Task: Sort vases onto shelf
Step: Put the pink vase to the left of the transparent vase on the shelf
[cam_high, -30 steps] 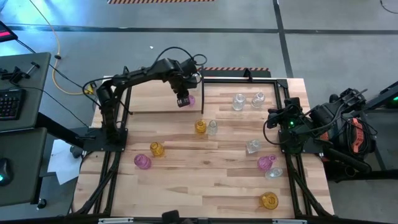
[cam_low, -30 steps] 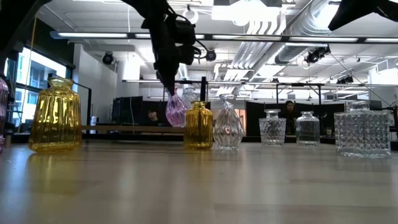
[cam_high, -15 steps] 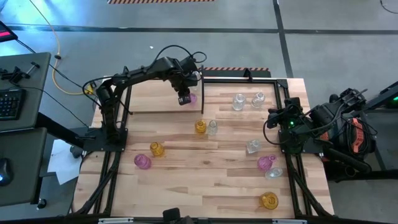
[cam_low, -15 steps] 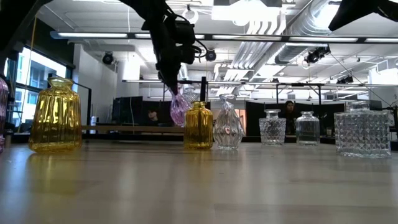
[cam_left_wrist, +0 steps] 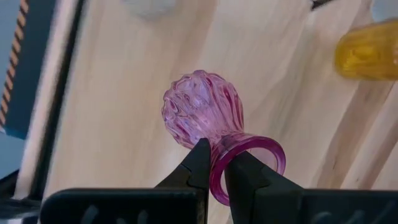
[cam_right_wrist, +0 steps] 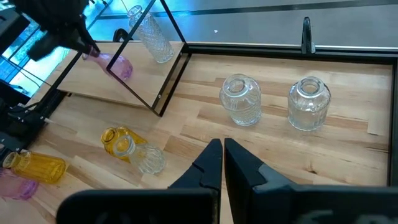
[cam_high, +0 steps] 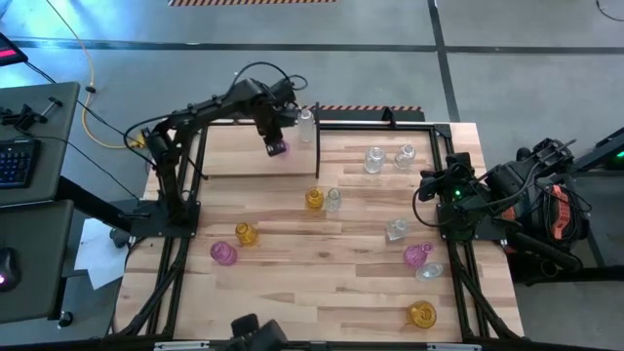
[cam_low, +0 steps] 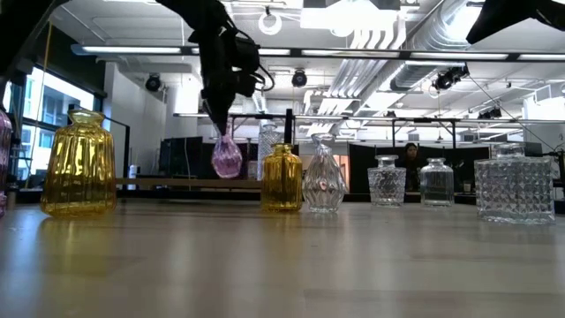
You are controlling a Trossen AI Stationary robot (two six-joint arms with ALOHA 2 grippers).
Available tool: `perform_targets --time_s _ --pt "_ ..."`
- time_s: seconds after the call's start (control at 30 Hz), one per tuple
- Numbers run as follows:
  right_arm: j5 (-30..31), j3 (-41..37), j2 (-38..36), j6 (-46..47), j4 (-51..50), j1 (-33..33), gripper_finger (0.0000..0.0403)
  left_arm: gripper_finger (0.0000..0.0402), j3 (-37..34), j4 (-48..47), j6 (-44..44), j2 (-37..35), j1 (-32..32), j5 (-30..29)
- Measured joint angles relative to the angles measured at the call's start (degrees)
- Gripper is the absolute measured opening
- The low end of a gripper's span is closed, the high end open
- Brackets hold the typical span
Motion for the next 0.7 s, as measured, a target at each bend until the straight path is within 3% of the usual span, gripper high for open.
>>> perform_targets --time_s 0.2,0.43,0.7 --pt "0.01 0.00 -0.02 0.00 -0.04 0.00 0.0000 0.0017 0.02 -0.05 -0.70 -1.82 5.03 1.43" --pt "0.01 0.00 -0.02 0.00 -0.04 0.00 0.0000 0.0017 0.24 -0.75 -2.96 -1.96 10.79 9.27" --pt "0.19 0.00 -0.02 0.20 -0.06 0.00 0.0000 0.0017 10.81 -12.33 -4.41 -0.57 15.57 11.12"
